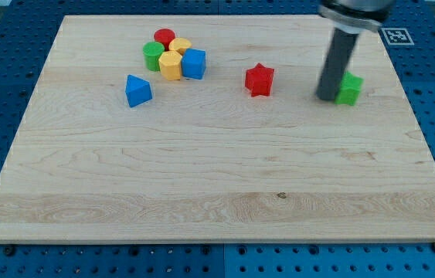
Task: Move the red star parallel to the left of the green star
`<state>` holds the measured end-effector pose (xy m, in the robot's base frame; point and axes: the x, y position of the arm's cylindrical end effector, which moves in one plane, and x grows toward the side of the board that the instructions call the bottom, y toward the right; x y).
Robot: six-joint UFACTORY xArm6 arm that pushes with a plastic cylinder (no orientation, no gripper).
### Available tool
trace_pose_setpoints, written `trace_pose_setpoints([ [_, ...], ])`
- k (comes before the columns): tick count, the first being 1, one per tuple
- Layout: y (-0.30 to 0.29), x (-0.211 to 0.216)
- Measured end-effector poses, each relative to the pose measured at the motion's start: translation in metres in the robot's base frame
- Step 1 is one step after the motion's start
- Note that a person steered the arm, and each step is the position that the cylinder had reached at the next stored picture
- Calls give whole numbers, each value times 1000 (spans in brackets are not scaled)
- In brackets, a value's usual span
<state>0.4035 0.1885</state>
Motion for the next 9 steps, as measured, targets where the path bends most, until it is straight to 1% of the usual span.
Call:
trace_pose_setpoints([
  [1,46,6],
  [2,28,11],
  [3,-56,20],
  [4,-156,21],
  [5,-216,16],
  [6,-218,-9],
  [7,-208,-24],
  [8,-198,-34],
  [9,-165,-35],
])
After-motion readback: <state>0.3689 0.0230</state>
